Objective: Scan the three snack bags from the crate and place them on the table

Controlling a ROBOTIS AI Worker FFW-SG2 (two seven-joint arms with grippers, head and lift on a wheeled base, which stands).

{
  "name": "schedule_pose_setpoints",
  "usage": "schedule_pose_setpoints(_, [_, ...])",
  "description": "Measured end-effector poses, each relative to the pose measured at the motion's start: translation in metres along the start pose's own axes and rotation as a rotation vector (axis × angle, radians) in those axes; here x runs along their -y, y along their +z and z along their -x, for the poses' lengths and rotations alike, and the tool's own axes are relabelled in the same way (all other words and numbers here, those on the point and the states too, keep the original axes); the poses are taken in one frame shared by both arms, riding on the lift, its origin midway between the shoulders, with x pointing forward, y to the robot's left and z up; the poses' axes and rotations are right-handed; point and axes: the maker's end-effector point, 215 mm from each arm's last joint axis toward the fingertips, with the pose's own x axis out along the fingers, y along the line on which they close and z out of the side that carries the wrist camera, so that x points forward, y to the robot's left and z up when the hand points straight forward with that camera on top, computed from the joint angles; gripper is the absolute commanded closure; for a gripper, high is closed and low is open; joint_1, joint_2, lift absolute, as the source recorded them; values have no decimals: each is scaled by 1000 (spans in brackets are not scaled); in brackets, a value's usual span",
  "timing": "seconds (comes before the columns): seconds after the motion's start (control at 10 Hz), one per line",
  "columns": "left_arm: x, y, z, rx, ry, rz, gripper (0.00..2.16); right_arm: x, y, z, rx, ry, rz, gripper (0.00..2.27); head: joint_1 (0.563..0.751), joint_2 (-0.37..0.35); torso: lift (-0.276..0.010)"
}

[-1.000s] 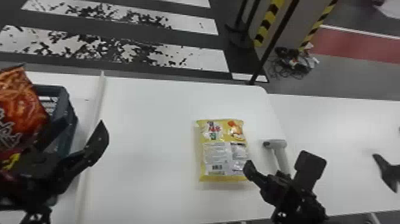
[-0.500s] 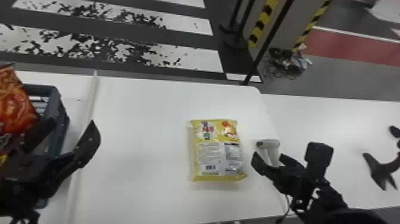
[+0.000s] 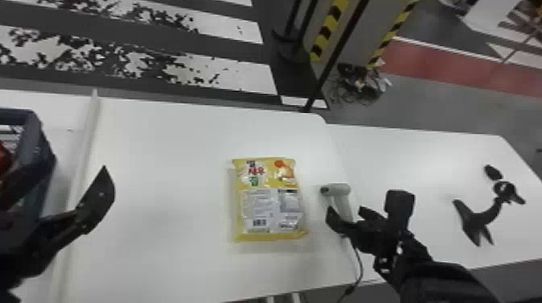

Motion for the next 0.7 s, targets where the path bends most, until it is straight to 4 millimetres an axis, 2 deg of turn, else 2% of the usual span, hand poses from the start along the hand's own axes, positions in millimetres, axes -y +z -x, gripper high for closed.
schedule_pose_setpoints(0.1, [4, -3, -1, -8, -11, -4, 29, 8, -7, -6, -14, -3, 7, 151, 695, -350, -62])
schedule_pose_setpoints(0.2, [5, -7, -1, -18, -16, -7, 29, 12, -10, -12, -22, 17, 8, 383, 695, -350, -62])
schedule_pose_setpoints(0.3, [5, -12, 1, -29, -14, -10, 29, 13, -11, -20, -32, 38, 4, 765, 695, -350, -62])
schedule_pose_setpoints(0.4, [7, -15, 1, -37, -16, -13, 29, 13, -13, -25, -41, 47, -4, 1372, 695, -350, -62])
schedule_pose_setpoints(0.5, [12, -18, 0, -44, -23, -17, 29, 14, -17, -31, -62, 48, -11, 1774, 695, -350, -62])
schedule_pose_setpoints(0.6, [19, -22, -1, -52, -34, -22, 29, 13, -21, -35, -87, 53, -11, 2067, 695, -350, -62])
schedule_pose_setpoints(0.7, [26, -24, -2, -56, -43, -28, 29, 12, -24, -36, -100, 60, -8, 2246, 695, -350, -62])
